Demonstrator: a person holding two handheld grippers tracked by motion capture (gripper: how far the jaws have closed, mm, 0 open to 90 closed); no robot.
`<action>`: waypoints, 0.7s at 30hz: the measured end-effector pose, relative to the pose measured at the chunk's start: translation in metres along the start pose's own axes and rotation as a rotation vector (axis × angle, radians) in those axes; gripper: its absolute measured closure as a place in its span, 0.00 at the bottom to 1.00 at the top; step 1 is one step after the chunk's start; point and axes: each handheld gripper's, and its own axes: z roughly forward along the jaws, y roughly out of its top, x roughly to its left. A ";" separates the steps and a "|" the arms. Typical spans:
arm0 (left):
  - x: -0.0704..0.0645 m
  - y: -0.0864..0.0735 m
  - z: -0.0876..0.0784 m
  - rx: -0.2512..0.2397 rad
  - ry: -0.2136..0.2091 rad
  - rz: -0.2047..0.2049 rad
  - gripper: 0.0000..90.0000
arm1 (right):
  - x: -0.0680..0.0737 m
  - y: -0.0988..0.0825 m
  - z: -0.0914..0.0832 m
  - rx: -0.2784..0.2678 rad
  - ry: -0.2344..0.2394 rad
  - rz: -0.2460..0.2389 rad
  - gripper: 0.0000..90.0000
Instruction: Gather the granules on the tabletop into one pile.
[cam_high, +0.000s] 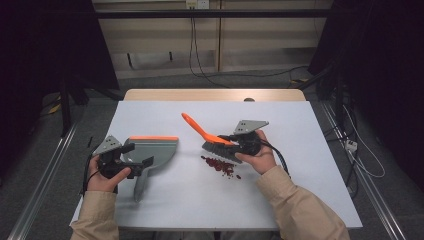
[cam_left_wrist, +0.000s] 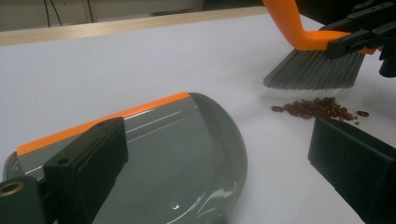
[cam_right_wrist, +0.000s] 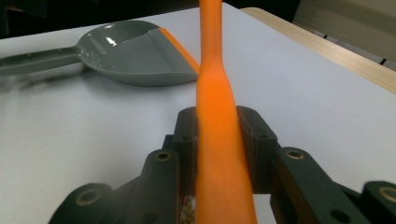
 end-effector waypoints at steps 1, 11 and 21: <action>-0.001 0.000 0.000 0.001 0.003 0.000 0.05 | 0.001 0.000 -0.002 0.000 -0.018 0.017 0.79; -0.004 0.003 -0.002 -0.013 -0.016 0.015 0.05 | 0.015 -0.007 -0.026 -0.033 -0.201 0.134 0.79; -0.009 0.004 0.000 -0.006 -0.031 0.033 0.05 | 0.022 -0.022 -0.043 -0.029 -0.309 0.207 0.79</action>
